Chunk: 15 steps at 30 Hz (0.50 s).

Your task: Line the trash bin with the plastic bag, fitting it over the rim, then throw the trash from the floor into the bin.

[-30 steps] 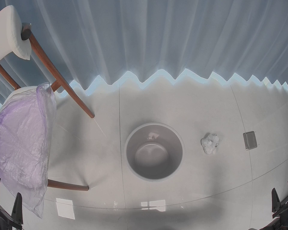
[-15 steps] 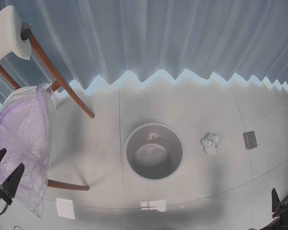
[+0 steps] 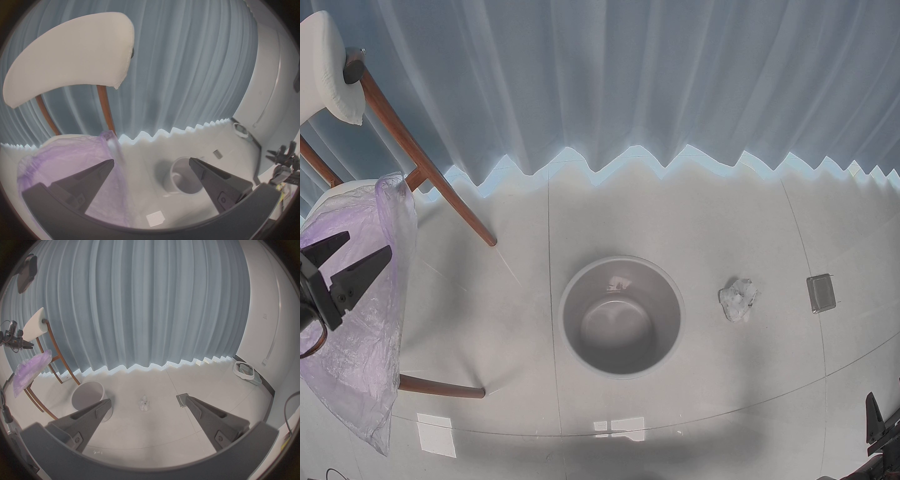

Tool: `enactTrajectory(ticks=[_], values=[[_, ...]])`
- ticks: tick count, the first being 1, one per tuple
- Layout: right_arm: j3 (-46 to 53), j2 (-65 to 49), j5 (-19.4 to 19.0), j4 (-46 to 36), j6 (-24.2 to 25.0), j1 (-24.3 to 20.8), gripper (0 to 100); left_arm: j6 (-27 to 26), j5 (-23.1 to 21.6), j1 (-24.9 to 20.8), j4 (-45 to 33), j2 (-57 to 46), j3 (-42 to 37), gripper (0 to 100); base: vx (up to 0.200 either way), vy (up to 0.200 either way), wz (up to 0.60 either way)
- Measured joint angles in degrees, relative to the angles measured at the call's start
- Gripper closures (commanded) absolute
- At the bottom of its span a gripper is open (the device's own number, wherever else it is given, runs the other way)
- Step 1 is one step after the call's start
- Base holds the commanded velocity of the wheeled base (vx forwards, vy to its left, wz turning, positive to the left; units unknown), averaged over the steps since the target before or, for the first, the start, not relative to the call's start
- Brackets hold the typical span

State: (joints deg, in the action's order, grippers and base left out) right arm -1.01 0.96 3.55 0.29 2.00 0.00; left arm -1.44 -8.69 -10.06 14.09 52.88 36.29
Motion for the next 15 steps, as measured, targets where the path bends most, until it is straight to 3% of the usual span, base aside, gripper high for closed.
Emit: enactTrajectory(ticks=[8,15], values=[[0.0,0.0,0.0,0.0,0.0,0.0,0,-7.3,10.2,-1.8,-1.4,5.5,4.2,0,0.000,0.000,0.00],[0.0,0.0,0.0,0.0,0.0,0.0,0,-13.3,17.0,-7.9,-7.4,8.3,6.7,0,0.000,0.000,0.00]])
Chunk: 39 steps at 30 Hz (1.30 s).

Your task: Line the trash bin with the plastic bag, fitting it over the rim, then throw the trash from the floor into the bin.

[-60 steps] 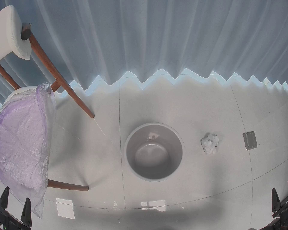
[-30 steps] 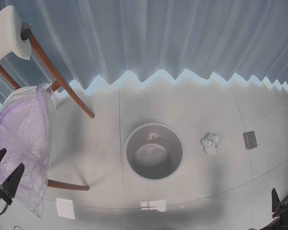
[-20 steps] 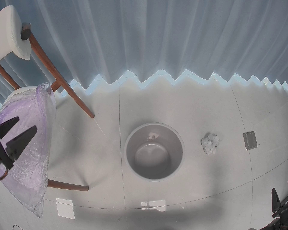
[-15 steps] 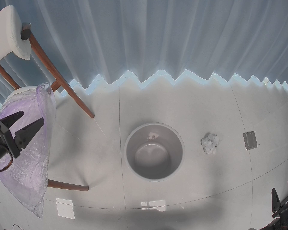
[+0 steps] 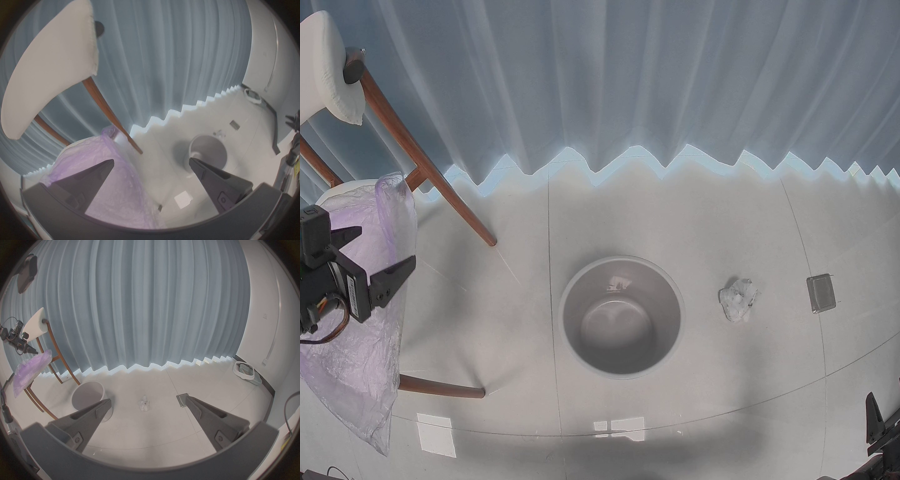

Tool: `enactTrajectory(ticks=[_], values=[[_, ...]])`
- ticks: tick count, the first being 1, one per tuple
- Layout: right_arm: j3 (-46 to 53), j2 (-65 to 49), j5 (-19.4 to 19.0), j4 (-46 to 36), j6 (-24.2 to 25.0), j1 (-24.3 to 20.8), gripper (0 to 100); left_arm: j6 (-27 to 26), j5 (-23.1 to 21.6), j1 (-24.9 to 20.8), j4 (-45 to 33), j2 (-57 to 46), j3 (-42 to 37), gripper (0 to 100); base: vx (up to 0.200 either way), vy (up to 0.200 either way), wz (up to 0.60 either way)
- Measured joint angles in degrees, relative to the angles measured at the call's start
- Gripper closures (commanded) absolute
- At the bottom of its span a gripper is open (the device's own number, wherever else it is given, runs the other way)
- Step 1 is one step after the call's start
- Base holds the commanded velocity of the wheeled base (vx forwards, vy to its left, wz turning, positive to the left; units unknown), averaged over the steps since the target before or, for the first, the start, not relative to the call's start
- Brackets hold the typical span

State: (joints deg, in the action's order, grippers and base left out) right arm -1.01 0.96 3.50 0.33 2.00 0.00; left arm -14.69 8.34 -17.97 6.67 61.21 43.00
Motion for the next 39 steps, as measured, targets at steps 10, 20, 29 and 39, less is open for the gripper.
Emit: enactTrajectory(ticks=[10,20,29,39], values=[[0.0,0.0,0.0,0.0,-0.1,0.0,0,-3.9,14.8,-3.2,-13.4,1.1,0.9,0,0.000,0.000,0.00],[0.0,0.0,0.0,0.0,-0.2,0.0,0,-4.5,24.1,-5.4,-12.8,5.2,1.0,0,0.000,0.000,0.00],[0.0,0.0,0.0,0.0,-0.3,0.0,0,-5.8,31.1,-8.5,-7.8,10.3,1.2,0,0.000,0.000,0.00],[0.0,0.0,0.0,0.0,-0.2,0.0,0,-9.3,38.8,-10.5,-6.0,16.1,1.2,0,0.000,0.000,0.00]])
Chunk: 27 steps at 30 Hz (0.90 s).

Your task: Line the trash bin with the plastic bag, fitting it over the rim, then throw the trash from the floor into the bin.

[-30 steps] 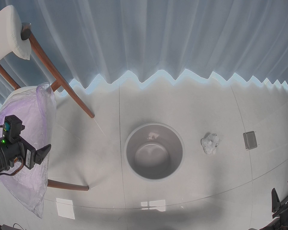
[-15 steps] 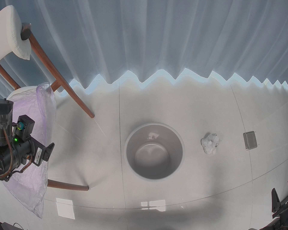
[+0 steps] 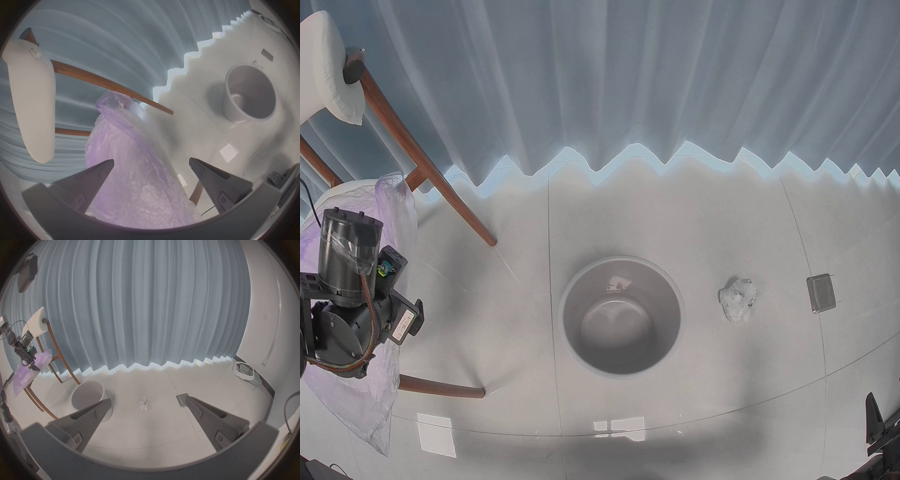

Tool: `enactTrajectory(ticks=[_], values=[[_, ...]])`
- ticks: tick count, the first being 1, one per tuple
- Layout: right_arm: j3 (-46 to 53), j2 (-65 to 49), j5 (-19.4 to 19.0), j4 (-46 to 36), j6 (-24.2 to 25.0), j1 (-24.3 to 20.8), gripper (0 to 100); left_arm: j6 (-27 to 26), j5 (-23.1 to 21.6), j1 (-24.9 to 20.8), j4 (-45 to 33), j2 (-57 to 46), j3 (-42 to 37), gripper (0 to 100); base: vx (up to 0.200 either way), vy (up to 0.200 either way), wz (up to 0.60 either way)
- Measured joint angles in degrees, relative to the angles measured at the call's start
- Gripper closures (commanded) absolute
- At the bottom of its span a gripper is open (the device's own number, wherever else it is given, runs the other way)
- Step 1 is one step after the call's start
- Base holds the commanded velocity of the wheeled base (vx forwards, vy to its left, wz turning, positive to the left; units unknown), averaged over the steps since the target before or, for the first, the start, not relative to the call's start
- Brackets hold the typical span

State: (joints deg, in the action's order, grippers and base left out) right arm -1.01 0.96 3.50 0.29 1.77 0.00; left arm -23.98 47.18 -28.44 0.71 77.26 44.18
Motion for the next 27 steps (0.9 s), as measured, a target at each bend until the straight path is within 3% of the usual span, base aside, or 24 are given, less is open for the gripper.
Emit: enactTrajectory(ticks=[5,16,17,27], values=[[0.0,0.0,0.0,0.0,0.0,0.0,0,-0.2,4.3,0.0,0.0,1.8,0.0,0,0.000,0.000,0.00],[0.0,0.0,0.0,0.0,-0.1,0.0,0,-0.4,4.3,2.0,-0.1,3.9,-0.3,0,0.000,0.000,0.00],[0.0,0.0,0.0,0.0,-0.1,0.0,0,-0.7,4.3,2.3,-0.2,4.0,-0.2,100,0.000,0.000,0.00],[0.0,0.0,0.0,0.0,0.0,0.0,0,-2.2,2.4,5.6,3.1,4.2,0.0,100,0.000,0.000,0.00]])
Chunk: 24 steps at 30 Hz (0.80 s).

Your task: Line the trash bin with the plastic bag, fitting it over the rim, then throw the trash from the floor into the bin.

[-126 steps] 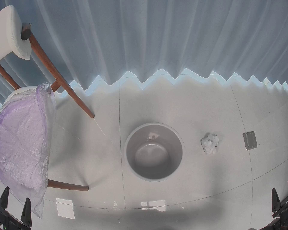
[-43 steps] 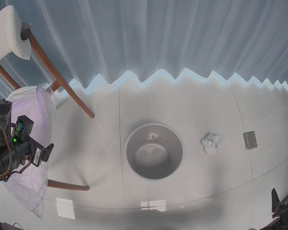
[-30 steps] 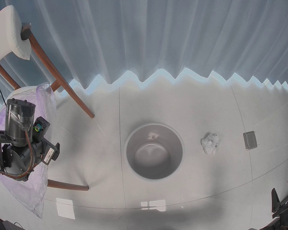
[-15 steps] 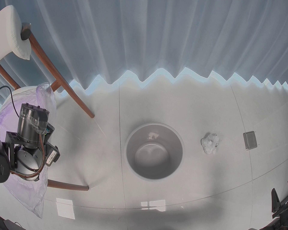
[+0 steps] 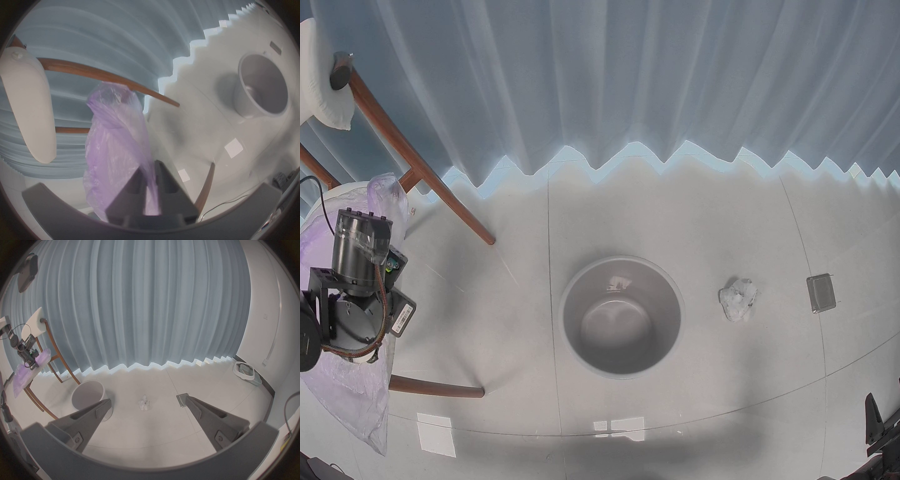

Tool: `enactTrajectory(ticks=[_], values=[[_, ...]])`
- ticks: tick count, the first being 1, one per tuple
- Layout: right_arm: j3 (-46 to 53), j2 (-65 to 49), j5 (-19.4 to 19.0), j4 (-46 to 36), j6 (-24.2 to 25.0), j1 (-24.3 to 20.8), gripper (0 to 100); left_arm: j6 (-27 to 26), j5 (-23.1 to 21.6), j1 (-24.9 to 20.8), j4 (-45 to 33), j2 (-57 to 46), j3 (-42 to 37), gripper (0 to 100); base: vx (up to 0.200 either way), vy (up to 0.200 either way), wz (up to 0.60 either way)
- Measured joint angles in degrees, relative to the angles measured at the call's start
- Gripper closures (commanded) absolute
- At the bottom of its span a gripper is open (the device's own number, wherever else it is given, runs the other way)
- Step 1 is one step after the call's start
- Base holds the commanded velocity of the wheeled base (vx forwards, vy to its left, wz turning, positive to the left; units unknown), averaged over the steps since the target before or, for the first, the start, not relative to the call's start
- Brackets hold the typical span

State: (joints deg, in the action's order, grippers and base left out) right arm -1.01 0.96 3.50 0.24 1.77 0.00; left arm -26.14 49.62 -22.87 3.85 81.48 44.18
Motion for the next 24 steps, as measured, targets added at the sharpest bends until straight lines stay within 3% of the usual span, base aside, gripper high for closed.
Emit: enactTrajectory(ticks=[9,15,24], values=[[0.0,0.0,0.0,0.0,0.0,0.0,0,1.4,-10.8,-0.6,4.1,-1.1,-0.7,100,0.000,0.000,0.00],[0.0,0.0,0.0,0.0,0.0,0.0,0,7.1,-17.3,-0.8,4.5,-3.1,-0.8,100,0.000,0.000,0.00],[0.0,0.0,0.0,0.0,0.0,0.0,0,12.5,-34.0,0.8,4.2,-9.1,-2.8,100,0.000,0.000,0.00]])
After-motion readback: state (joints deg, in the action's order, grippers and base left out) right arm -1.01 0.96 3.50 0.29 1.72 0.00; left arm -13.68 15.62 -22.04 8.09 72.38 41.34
